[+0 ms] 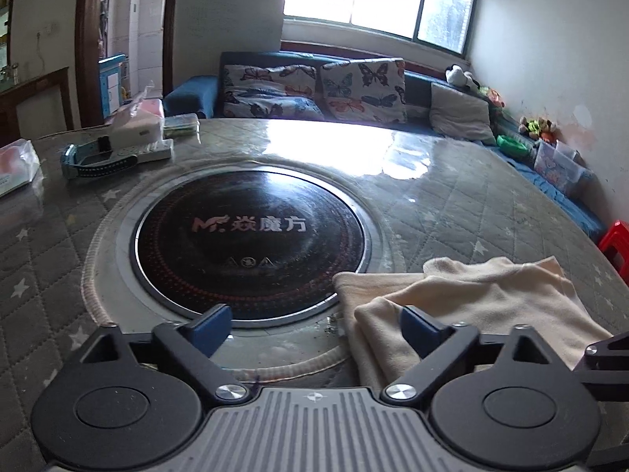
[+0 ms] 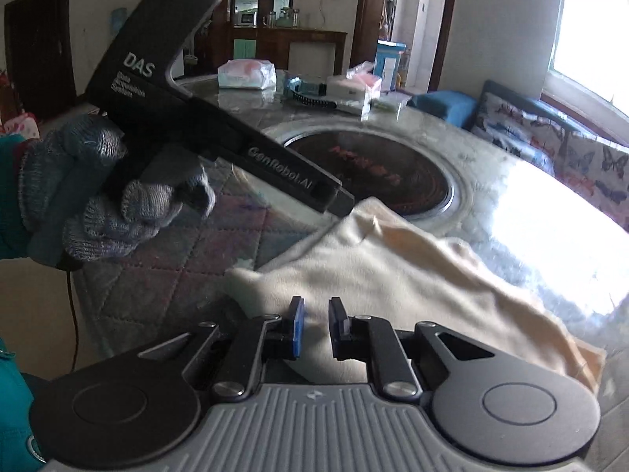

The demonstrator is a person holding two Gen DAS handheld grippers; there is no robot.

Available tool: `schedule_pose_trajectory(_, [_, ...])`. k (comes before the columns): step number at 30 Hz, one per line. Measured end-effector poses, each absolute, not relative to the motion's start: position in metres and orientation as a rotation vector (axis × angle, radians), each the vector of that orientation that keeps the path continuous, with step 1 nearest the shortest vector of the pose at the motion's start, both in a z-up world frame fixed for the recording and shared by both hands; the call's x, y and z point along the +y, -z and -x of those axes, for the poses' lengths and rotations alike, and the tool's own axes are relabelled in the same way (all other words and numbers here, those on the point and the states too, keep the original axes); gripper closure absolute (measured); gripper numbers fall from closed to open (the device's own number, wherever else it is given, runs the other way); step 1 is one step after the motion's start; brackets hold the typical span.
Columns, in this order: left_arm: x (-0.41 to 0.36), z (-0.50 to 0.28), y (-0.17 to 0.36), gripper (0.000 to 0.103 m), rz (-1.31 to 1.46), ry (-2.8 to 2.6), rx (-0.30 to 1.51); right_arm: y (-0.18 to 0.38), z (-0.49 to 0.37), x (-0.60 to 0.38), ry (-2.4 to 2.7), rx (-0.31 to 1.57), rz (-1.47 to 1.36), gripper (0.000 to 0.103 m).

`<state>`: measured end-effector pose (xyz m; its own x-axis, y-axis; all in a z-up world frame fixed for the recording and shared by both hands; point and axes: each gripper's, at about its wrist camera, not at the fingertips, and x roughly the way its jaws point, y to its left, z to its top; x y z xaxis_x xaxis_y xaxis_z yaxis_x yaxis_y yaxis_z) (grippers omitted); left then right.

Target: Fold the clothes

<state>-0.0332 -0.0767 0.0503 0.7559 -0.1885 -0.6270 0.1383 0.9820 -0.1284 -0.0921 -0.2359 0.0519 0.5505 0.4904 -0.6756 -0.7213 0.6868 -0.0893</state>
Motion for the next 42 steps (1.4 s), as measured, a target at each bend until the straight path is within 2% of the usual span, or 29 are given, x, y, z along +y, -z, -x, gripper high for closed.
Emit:
schedule_pose_trajectory(3, [-0.075,0.035,-0.052,0.000,0.090,0.178,0.690,-0.058,0.099,-0.230,-0.776,0.641,0.410,0.080])
schedule_pose_trajectory(6, [-0.074,0.036,-0.053,0.000,0.105,0.181,0.696,-0.055,0.104,-0.219,-0.802,0.645,0.448,0.068])
schedule_pose_trajectory(13, [-0.067,0.036,-0.045,0.000,0.216,0.237,0.772,-0.036,0.112,-0.194,-0.778,0.630,0.570,0.063])
schedule_pose_trajectory(16, [-0.061,0.036,-0.043,0.000,0.299,0.276,0.796,-0.032,0.115,-0.189,-0.762,0.614,0.602,0.066])
schedule_pose_trajectory(22, [-0.063,0.036,-0.044,0.000,0.347,0.300,0.816,-0.040,0.105,-0.196,-0.751,0.627,0.524,0.086])
schedule_pose_trajectory(34, [-0.066,0.021,-0.038,0.001,0.594,0.326,0.906,-0.070,0.094,-0.235,-0.755,0.585,0.306,0.089])
schedule_pose_trajectory(36, [-0.068,0.018,-0.037,0.007,0.624,0.337,0.920,-0.074,0.096,-0.244,-0.756,0.575,0.287,0.089])
schedule_pose_trajectory(39, [-0.074,0.015,-0.035,0.022,0.643,0.348,0.933,-0.079,0.098,-0.252,-0.764,0.574,0.261,0.089])
schedule_pose_trajectory(41, [-0.075,0.014,-0.033,0.036,0.651,0.346,0.940,-0.081,0.098,-0.256,-0.773,0.573,0.256,0.089])
schedule_pose_trajectory(42, [-0.075,0.014,-0.032,0.047,0.657,0.345,0.942,-0.080,0.098,-0.257,-0.777,0.574,0.254,0.089])
